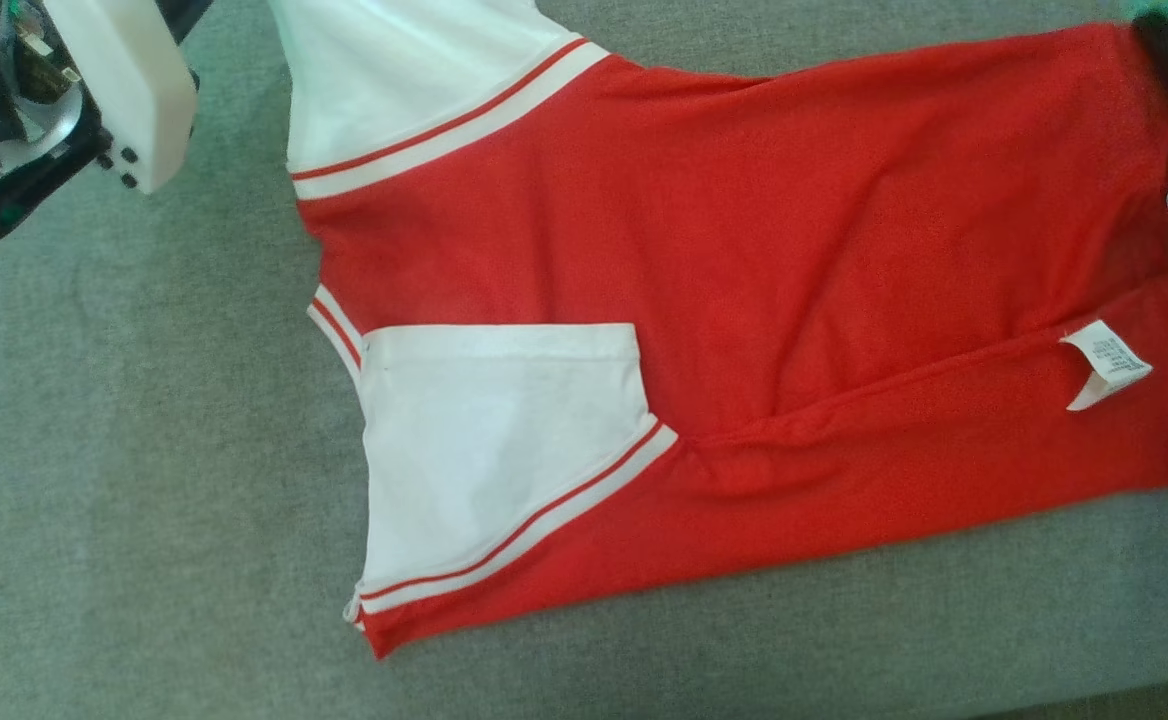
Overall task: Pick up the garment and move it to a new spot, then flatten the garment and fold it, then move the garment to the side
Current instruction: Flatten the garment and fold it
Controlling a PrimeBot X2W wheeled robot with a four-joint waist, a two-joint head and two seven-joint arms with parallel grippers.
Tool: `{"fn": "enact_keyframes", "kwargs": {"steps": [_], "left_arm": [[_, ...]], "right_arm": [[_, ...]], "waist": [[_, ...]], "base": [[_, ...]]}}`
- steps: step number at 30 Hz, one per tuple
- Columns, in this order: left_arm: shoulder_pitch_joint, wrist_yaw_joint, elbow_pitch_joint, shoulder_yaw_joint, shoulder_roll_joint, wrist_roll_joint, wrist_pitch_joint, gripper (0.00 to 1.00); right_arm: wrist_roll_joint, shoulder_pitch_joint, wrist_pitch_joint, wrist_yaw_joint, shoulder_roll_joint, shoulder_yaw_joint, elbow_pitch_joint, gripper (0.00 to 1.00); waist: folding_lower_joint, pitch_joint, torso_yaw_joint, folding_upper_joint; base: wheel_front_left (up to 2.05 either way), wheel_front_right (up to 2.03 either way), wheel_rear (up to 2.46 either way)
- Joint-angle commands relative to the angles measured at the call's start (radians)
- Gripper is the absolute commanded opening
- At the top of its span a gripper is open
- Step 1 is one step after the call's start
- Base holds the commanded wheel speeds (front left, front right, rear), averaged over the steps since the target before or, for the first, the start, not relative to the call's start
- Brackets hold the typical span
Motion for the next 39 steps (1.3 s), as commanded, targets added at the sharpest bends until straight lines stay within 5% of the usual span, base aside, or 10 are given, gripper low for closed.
{"fn": "enact_keyframes", "kwargs": {"steps": [1, 15, 21, 39], "left_arm": [[-0.044, 0.002, -0.002, 0.046, 0.032, 0.031, -0.042, 0.00], [-0.144, 0.002, 0.194, 0.047, -0.044, 0.147, -0.455, 0.00], [-0.086, 0.002, 0.150, 0.047, -0.040, 0.123, -0.486, 0.00], [0.238, 0.017, -0.222, 0.046, 0.136, 0.084, -0.491, 0.00]], "right_arm": [[-0.011, 0.014, -0.060, 0.007, -0.025, -0.002, -0.047, 0.00], [0.003, -0.057, -0.405, 0.007, -0.075, -0.007, -0.055, 0.00], [0.042, 0.002, -0.410, 0.007, -0.100, -0.005, -0.021, 0.00], [0.024, 0.237, -0.474, 0.007, -0.153, -0.043, 0.020, 0.00]], "waist": [[0.0000, -0.006, 0.003, 0.0000], [0.0000, -0.075, 0.041, 0.0000], [0.0000, -0.104, 0.069, 0.0000], [0.0000, -0.133, 0.146, 0.0000]], "base": [[0.00, 0.00, 0.00], [0.00, 0.00, 0.00], [0.00, 0.00, 0.00], [0.00, 0.00, 0.00]]}}
